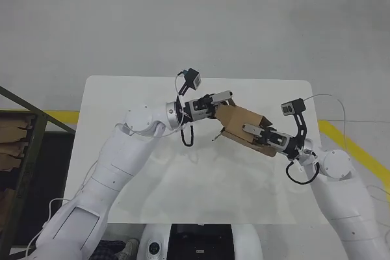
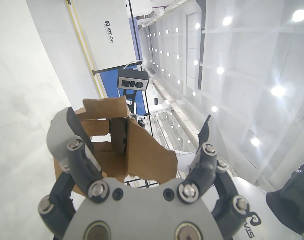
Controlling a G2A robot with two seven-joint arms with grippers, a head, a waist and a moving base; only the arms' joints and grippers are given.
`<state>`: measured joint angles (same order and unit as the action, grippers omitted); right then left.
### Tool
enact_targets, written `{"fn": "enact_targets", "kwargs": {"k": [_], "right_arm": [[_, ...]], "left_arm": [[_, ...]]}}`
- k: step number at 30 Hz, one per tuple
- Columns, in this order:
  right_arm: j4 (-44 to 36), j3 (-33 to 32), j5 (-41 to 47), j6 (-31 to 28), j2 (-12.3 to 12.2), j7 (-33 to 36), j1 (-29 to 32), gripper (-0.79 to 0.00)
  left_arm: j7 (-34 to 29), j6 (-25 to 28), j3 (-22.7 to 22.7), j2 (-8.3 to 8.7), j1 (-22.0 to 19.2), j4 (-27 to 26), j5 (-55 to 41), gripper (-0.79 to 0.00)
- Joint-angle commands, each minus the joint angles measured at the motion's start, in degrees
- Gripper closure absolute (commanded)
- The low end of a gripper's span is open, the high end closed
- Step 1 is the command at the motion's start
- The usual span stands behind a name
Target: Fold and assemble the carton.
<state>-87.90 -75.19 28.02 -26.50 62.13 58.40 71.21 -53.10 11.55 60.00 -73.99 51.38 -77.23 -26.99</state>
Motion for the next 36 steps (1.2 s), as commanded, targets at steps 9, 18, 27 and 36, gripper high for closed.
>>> {"fn": "enact_targets", "kwargs": {"k": [9, 18, 27, 36], "right_arm": [[2.14, -1.93, 2.82, 0.54, -0.19, -0.4, -0.86, 0.0], [2.95, -2.56, 4.48, 0.94, -0.17, -1.44, -1.07, 0.0], [2.86, -3.05, 5.03, 1.22, -0.18, -1.82, -0.92, 0.0], [1.57, -2.22, 4.09, 0.86, -0.11, -1.13, -0.39, 0.0]], "left_arm": [[-0.29, 0.32, 1.81, 0.49, 1.61, -0.17, -0.01, -0.785], [-0.51, 0.06, 1.23, 0.45, 2.81, -1.38, -0.6, -0.785], [-0.63, -0.25, 0.34, 0.24, 2.73, -1.52, -0.89, -0.785], [-0.81, -0.41, 0.18, 0.12, 1.9, -1.23, -0.98, -0.785]]}}
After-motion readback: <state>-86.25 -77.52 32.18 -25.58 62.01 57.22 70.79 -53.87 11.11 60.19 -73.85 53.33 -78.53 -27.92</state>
